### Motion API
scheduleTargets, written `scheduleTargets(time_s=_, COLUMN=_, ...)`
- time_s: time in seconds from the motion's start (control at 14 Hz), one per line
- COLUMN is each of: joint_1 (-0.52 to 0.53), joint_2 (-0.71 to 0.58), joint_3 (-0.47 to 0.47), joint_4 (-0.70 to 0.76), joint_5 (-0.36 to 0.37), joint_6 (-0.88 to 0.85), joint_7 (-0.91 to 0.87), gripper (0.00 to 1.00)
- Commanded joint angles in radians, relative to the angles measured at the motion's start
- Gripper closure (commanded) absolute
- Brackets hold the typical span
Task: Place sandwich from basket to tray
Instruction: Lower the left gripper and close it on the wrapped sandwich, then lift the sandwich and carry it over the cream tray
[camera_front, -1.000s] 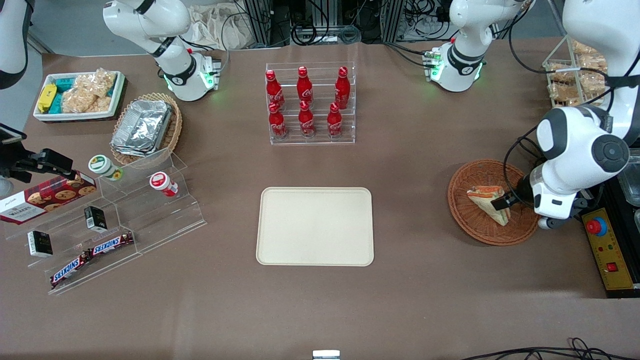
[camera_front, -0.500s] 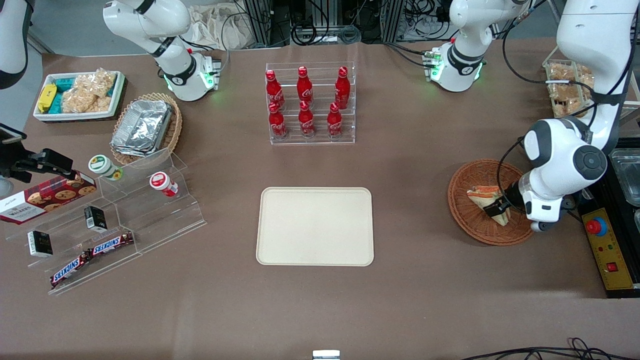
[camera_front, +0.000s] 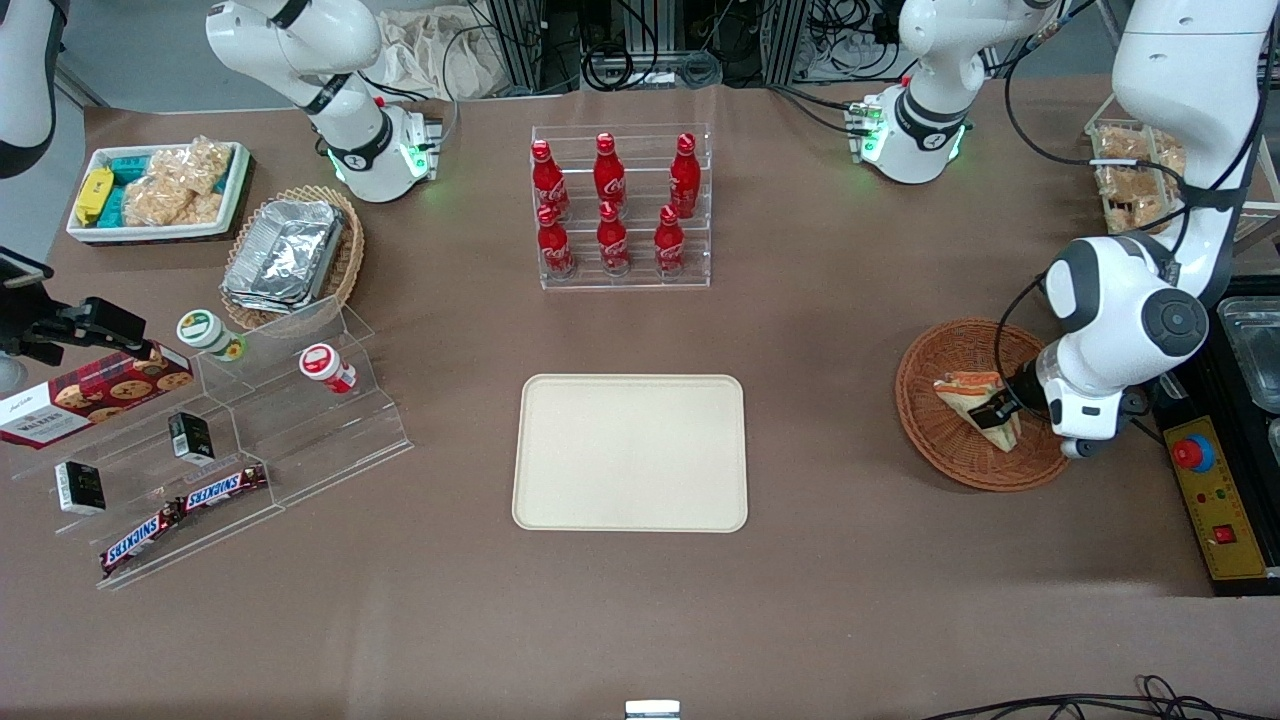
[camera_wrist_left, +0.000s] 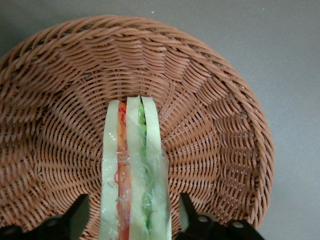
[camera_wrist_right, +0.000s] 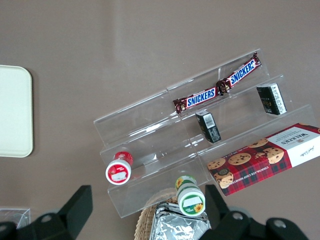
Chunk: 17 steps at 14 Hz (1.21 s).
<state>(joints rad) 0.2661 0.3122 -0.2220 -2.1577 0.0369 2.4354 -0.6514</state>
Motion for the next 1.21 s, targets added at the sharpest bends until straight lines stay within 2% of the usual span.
scheduleTargets(time_s=0.0, joint_1=-0.005, joint_2=-0.013, joint_3=-0.008, joint_4=-0.014, joint_5=0.021, joint_6=0.008, joint_7=-0.06, gripper=0.91)
scheduleTargets(time_s=0.07, joint_1=-0.008, joint_2=-0.022, joint_3=-0.01, joint_4=-0.014, joint_5=0.021, joint_6=-0.01, joint_7=-0.068, gripper=1.0)
scheduleTargets(time_s=0.29, joint_1=-0.031, joint_2=-0.088, joint_3=-0.014, joint_4=0.004, joint_5=0.024, joint_6=-0.116, joint_7=-0.053, gripper=1.0)
scheduleTargets(time_s=0.43, joint_1=-0.045, joint_2=-0.155, joint_3=-0.016, joint_4=0.056, joint_5=0.024, joint_6=-0.263, joint_7=-0.012, gripper=1.0)
scheduleTargets(time_s=0.57, joint_1=-0.045, joint_2=-0.186, joint_3=-0.028, joint_4=0.203, joint_5=0.02, joint_6=-0.5, joint_7=0.054, gripper=1.0)
scheduleTargets(time_s=0.79, joint_1=-0.047, joint_2=-0.153, joint_3=-0.049, joint_4=0.528, joint_5=0.006, joint_6=-0.831, joint_7=0.151, gripper=1.0)
scheduleTargets(time_s=0.93, joint_1=-0.048, joint_2=-0.134, joint_3=-0.079, joint_4=0.654, joint_5=0.006, joint_6=-0.917, joint_7=0.185, gripper=1.0)
scheduleTargets(time_s=1.14, joint_1=-0.056, joint_2=-0.124, joint_3=-0.17, joint_4=0.667, joint_5=0.006, joint_6=-0.908, joint_7=0.187, gripper=1.0)
